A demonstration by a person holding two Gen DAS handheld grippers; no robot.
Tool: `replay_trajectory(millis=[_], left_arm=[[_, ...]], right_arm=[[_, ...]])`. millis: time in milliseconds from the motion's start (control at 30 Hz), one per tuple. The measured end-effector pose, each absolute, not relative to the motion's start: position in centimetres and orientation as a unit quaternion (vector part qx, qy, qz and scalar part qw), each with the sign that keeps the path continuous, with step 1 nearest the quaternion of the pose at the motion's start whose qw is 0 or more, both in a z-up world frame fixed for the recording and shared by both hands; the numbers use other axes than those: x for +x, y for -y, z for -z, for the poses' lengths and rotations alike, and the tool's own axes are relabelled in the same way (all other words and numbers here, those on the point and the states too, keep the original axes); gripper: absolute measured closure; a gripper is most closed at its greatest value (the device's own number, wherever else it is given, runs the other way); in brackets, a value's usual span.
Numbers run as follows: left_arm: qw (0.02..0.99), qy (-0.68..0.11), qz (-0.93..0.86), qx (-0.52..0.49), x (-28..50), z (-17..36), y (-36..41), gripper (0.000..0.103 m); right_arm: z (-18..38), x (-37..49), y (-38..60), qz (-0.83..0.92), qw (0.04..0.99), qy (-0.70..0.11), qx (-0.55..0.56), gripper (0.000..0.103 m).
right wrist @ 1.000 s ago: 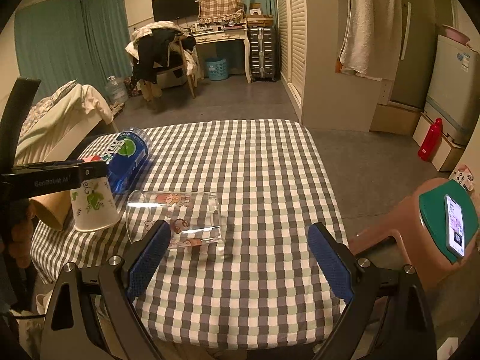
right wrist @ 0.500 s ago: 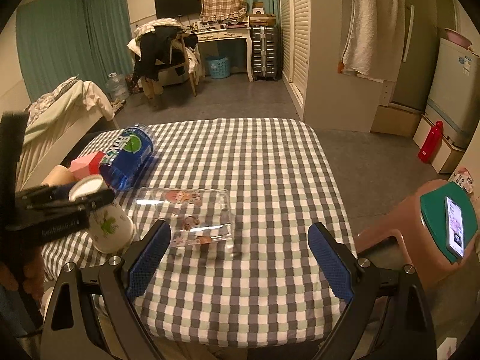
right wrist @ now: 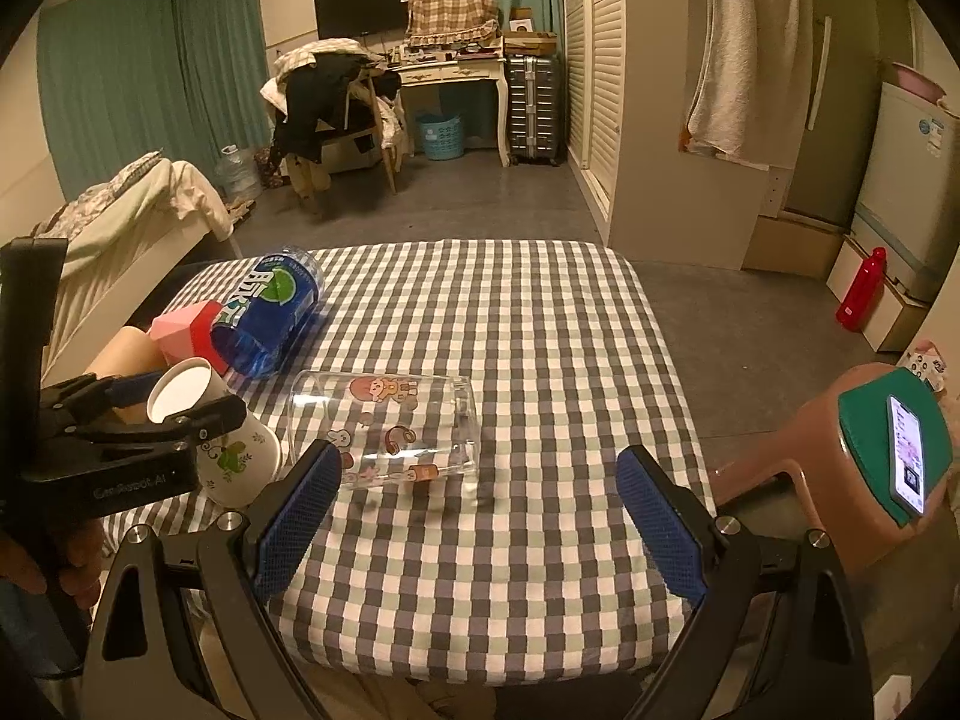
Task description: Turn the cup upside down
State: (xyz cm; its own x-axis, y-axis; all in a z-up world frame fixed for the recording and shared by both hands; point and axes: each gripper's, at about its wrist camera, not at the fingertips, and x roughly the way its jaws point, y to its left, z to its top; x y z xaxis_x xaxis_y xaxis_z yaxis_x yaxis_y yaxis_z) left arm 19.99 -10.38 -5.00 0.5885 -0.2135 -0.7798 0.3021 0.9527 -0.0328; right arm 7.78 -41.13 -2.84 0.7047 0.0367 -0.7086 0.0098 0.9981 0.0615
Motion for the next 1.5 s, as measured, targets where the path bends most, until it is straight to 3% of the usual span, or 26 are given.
replay_trajectory(millis=[533,567,633,667,1133,1233,1300,1367,1500], left_arm=[[0.887,-0.431,0.161,0.040,19.9,5.6,9.8,0.023],[0.887,-0.432,0.161,0.040,19.8,5.7,9.8,0.025],[0.884,-0.435,0.166,0.038,19.9,6.0,9.9,0.041],[0.883,-0.437,0.168,0.038,20.0,6.1,10.0,0.044],[0.901,-0.404,0.153,0.048,21.3,6.7,10.5,0.043],[0.901,-0.400,0.155,0.062,21.1,6.7,10.9,0.038],[0.901,-0.397,0.159,0.066,21.0,6.6,11.0,0.023],[0.906,-0.387,0.158,0.060,20.9,6.2,10.6,0.018],[0.910,-0.380,0.158,0.042,20.9,5.1,9.8,0.017]], right_arm=[[2.0,7.1,40.2,-0.005,0.924,-0.381,0.019,0.010],[2.0,7.1,40.1,-0.005,0.924,-0.381,0.019,0.010],[2.0,7.0,40.0,-0.007,0.924,-0.382,0.018,0.010],[2.0,7.0,39.8,-0.007,0.924,-0.382,0.017,0.010],[1.7,7.0,39.2,-0.005,0.924,-0.383,0.011,0.010],[1.6,7.0,39.2,-0.004,0.924,-0.383,0.010,0.010],[1.4,6.9,39.2,0.000,0.925,-0.380,0.011,0.010],[1.1,6.7,39.1,-0.001,0.927,-0.374,0.012,0.010],[0.4,6.4,39.0,-0.002,0.931,-0.364,0.016,0.010]])
